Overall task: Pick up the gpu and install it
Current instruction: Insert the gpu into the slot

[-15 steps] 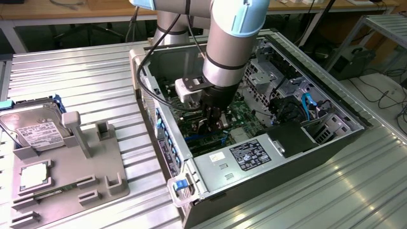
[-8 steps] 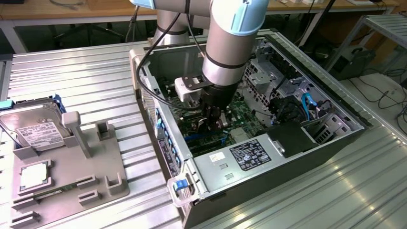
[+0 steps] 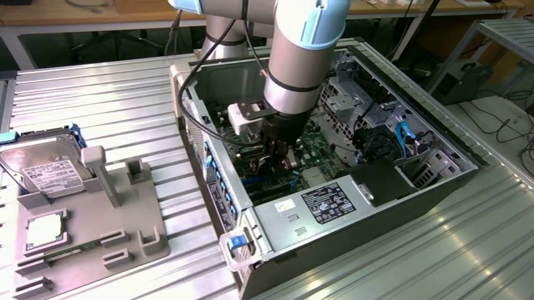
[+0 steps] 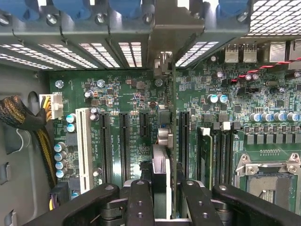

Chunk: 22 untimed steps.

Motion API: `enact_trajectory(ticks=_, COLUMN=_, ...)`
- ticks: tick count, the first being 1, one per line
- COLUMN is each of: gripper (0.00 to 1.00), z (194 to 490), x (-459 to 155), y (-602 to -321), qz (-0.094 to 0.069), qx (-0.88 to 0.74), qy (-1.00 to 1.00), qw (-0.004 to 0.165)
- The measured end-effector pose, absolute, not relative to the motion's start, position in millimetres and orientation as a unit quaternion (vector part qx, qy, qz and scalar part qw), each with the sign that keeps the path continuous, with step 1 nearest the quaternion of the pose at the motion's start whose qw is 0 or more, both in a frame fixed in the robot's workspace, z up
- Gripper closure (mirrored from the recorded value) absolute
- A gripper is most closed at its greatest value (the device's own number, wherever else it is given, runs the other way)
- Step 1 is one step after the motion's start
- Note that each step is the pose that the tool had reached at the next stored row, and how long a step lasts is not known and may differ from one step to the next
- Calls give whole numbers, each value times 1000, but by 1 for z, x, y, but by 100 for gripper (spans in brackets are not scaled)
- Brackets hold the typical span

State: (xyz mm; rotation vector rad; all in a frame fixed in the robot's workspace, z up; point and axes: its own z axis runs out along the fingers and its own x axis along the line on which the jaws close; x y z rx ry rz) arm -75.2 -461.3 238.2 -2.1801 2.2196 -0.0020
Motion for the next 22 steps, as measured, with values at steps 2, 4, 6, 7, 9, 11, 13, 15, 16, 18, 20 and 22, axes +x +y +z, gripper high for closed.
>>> enact_trajectory(ticks=2, gripper=72, z=242, x=-75, y=-461, qz=-1, qx=-701, qy=713, qw=16)
enact_trajectory(ticks=4, gripper=72, z=243, x=-75, y=-461, qz=-1, qx=-701, qy=713, qw=15)
enact_trajectory(ticks=6, gripper=72, z=243, x=-75, y=-461, qz=-1, qx=-701, qy=713, qw=15)
enact_trajectory(ticks=7, gripper=72, z=243, x=-75, y=-460, qz=-1, qx=-701, qy=713, qw=15)
enact_trajectory(ticks=9, gripper=72, z=243, x=-75, y=-459, qz=-1, qx=-701, qy=713, qw=15)
enact_trajectory(ticks=11, gripper=72, z=242, x=-75, y=-459, qz=-1, qx=-701, qy=713, qw=15)
enact_trajectory(ticks=13, gripper=72, z=242, x=-75, y=-459, qz=-1, qx=-701, qy=713, qw=15)
enact_trajectory(ticks=15, gripper=72, z=242, x=-75, y=-459, qz=-1, qx=-701, qy=713, qw=15)
enact_trajectory(ticks=16, gripper=72, z=241, x=-76, y=-459, qz=-1, qx=-701, qy=713, qw=16)
enact_trajectory(ticks=18, gripper=72, z=237, x=-76, y=-459, qz=-1, qx=-701, qy=713, qw=15)
enact_trajectory(ticks=20, gripper=72, z=235, x=-76, y=-459, qz=-1, qx=-701, qy=713, qw=15)
enact_trajectory(ticks=22, gripper=72, z=233, x=-76, y=-459, qz=-1, qx=-701, qy=713, qw=15)
